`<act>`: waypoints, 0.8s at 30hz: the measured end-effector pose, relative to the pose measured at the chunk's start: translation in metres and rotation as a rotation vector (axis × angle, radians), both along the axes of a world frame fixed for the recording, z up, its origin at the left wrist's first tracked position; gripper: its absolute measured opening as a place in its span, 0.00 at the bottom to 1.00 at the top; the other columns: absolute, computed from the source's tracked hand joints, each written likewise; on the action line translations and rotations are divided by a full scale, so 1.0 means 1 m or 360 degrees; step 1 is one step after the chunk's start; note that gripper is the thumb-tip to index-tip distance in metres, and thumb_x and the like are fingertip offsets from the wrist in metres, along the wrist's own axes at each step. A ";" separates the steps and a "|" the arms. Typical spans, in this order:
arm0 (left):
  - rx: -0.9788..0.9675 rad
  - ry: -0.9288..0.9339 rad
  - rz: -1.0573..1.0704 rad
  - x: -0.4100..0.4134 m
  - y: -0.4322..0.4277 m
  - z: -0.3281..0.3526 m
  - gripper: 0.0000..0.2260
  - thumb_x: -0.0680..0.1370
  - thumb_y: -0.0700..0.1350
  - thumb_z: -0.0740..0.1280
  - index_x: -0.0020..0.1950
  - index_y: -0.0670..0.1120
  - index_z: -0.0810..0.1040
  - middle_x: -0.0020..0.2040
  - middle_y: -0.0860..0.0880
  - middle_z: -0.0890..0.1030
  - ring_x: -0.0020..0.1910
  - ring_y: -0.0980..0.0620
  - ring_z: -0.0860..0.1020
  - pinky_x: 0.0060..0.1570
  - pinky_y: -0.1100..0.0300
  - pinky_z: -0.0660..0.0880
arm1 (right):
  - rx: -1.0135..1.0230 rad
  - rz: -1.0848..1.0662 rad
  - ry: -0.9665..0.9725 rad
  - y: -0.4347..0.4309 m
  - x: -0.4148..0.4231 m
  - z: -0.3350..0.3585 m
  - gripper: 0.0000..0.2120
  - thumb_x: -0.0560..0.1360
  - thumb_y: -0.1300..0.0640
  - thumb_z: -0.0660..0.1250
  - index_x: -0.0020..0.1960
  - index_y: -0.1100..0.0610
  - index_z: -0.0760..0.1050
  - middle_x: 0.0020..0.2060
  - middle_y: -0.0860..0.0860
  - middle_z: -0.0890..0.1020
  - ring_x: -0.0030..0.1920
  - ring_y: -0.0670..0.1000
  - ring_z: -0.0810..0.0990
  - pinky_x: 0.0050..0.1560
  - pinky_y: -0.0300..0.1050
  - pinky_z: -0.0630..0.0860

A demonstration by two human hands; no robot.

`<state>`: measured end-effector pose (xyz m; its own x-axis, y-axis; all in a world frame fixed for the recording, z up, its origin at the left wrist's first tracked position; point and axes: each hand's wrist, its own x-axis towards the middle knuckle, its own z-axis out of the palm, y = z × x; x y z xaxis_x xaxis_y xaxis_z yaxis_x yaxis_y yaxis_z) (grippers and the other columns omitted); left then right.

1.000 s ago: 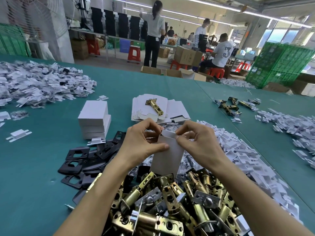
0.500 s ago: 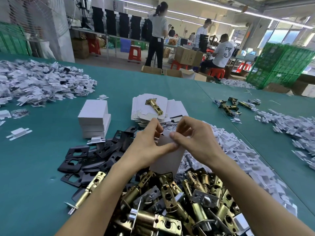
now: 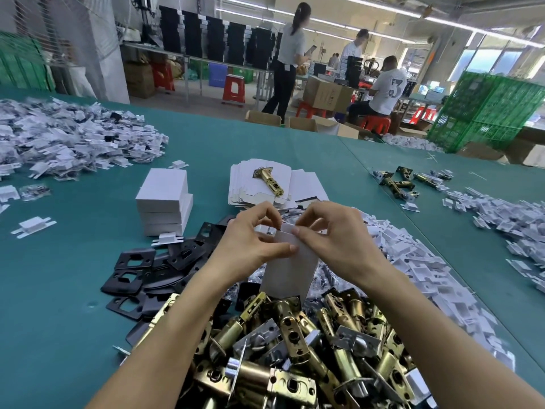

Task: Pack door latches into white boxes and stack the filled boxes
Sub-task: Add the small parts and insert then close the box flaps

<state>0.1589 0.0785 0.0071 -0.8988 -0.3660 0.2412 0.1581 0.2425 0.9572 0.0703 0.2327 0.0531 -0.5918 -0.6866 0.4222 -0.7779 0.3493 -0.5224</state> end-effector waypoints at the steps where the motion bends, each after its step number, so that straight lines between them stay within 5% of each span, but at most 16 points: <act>1: -0.0016 0.0010 0.0026 0.000 0.000 -0.001 0.17 0.67 0.40 0.81 0.41 0.53 0.75 0.53 0.48 0.82 0.43 0.45 0.86 0.42 0.54 0.81 | 0.0021 0.0012 0.0007 -0.001 0.000 0.001 0.05 0.74 0.58 0.74 0.41 0.51 0.80 0.39 0.46 0.83 0.40 0.44 0.82 0.38 0.32 0.76; 4: -0.0002 0.0005 0.0109 -0.001 0.002 -0.004 0.20 0.66 0.41 0.82 0.44 0.54 0.74 0.49 0.50 0.83 0.40 0.51 0.85 0.39 0.58 0.81 | 0.0035 0.0052 -0.0041 0.000 -0.002 0.001 0.05 0.74 0.59 0.73 0.42 0.50 0.80 0.39 0.44 0.83 0.42 0.43 0.83 0.41 0.30 0.74; 7: 0.0097 0.0030 0.0015 0.000 0.000 -0.003 0.22 0.66 0.38 0.82 0.49 0.54 0.74 0.48 0.49 0.85 0.42 0.48 0.86 0.43 0.52 0.84 | 0.0007 0.0123 -0.0077 0.006 -0.002 -0.003 0.02 0.76 0.57 0.72 0.46 0.52 0.84 0.43 0.44 0.84 0.46 0.41 0.82 0.47 0.35 0.76; 13: 0.0125 0.0095 -0.0072 0.001 -0.001 -0.003 0.11 0.69 0.37 0.79 0.42 0.49 0.81 0.55 0.51 0.85 0.48 0.48 0.86 0.51 0.48 0.83 | 0.0021 0.0275 -0.0310 0.022 -0.003 -0.014 0.13 0.77 0.61 0.71 0.59 0.49 0.82 0.57 0.47 0.79 0.61 0.44 0.77 0.61 0.43 0.77; 19: 0.0142 0.0071 -0.0032 -0.003 -0.005 -0.009 0.10 0.71 0.40 0.78 0.41 0.55 0.81 0.57 0.53 0.84 0.49 0.50 0.86 0.50 0.51 0.83 | -0.0217 0.0209 -0.0532 0.029 -0.004 -0.029 0.17 0.74 0.64 0.73 0.57 0.47 0.81 0.58 0.48 0.81 0.55 0.44 0.81 0.53 0.39 0.80; 24: 0.0017 -0.0055 -0.0044 -0.006 -0.004 -0.013 0.11 0.76 0.46 0.75 0.53 0.58 0.77 0.56 0.51 0.81 0.54 0.52 0.82 0.52 0.56 0.80 | -0.0429 0.0162 -0.0910 0.029 -0.005 -0.034 0.14 0.74 0.67 0.71 0.53 0.51 0.82 0.49 0.49 0.86 0.45 0.49 0.86 0.44 0.38 0.80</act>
<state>0.1530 0.0748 -0.0064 -0.9164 -0.3431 0.2063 0.1316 0.2285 0.9646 0.0649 0.2622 0.0194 -0.7121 -0.6651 0.2246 -0.3725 0.0868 -0.9240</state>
